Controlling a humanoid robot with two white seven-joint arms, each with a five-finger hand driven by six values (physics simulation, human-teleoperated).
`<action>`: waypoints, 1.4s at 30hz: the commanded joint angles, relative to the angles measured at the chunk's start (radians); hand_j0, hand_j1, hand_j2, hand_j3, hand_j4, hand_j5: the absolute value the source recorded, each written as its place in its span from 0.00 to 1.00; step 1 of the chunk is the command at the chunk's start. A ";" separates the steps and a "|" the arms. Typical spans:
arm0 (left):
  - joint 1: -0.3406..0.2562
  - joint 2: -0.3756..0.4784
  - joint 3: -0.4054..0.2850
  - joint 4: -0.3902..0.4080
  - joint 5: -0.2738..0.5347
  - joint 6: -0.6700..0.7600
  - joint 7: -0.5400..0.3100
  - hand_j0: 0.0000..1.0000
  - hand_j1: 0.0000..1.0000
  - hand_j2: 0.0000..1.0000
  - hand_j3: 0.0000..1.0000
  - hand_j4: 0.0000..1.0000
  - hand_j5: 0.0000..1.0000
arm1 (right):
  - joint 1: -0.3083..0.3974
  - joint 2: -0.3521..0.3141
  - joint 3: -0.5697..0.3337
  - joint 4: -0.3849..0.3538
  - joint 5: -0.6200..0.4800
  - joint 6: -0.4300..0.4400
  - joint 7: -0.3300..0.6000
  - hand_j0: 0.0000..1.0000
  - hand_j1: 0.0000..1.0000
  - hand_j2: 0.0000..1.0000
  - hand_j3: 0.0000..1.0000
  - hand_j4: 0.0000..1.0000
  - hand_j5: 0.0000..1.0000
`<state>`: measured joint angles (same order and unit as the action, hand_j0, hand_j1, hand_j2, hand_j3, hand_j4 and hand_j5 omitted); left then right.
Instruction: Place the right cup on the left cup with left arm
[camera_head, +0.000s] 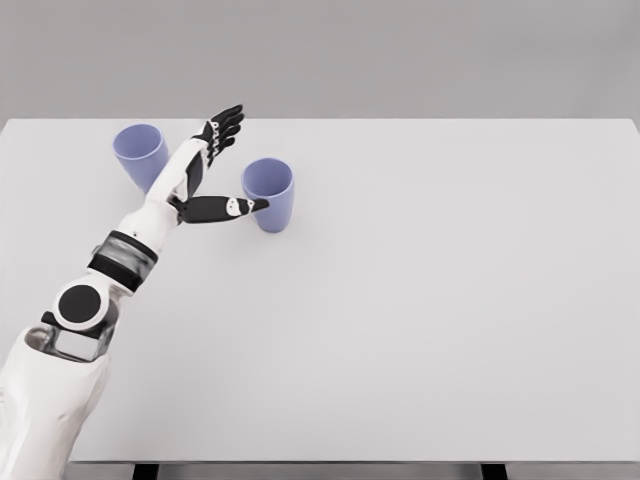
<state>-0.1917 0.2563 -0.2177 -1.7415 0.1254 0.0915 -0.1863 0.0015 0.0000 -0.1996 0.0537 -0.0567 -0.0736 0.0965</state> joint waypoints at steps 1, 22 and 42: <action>0.000 0.003 -0.003 0.003 0.005 -0.006 -0.001 1.00 1.00 1.00 1.00 1.00 1.00 | 0.000 0.000 0.000 0.000 0.000 0.000 0.000 1.00 1.00 1.00 1.00 1.00 1.00; -0.012 -0.017 -0.040 0.131 0.002 -0.012 -0.001 1.00 1.00 1.00 1.00 1.00 1.00 | 0.000 0.000 0.000 0.000 0.000 0.000 0.000 1.00 1.00 1.00 1.00 1.00 1.00; -0.058 -0.048 -0.040 0.229 0.020 -0.013 -0.001 1.00 1.00 1.00 1.00 1.00 1.00 | 0.000 0.000 0.000 0.000 0.000 0.000 0.000 1.00 1.00 1.00 1.00 1.00 1.00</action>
<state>-0.2500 0.2110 -0.2574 -1.5209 0.1422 0.0787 -0.1873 0.0015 0.0000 -0.1997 0.0537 -0.0567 -0.0736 0.0965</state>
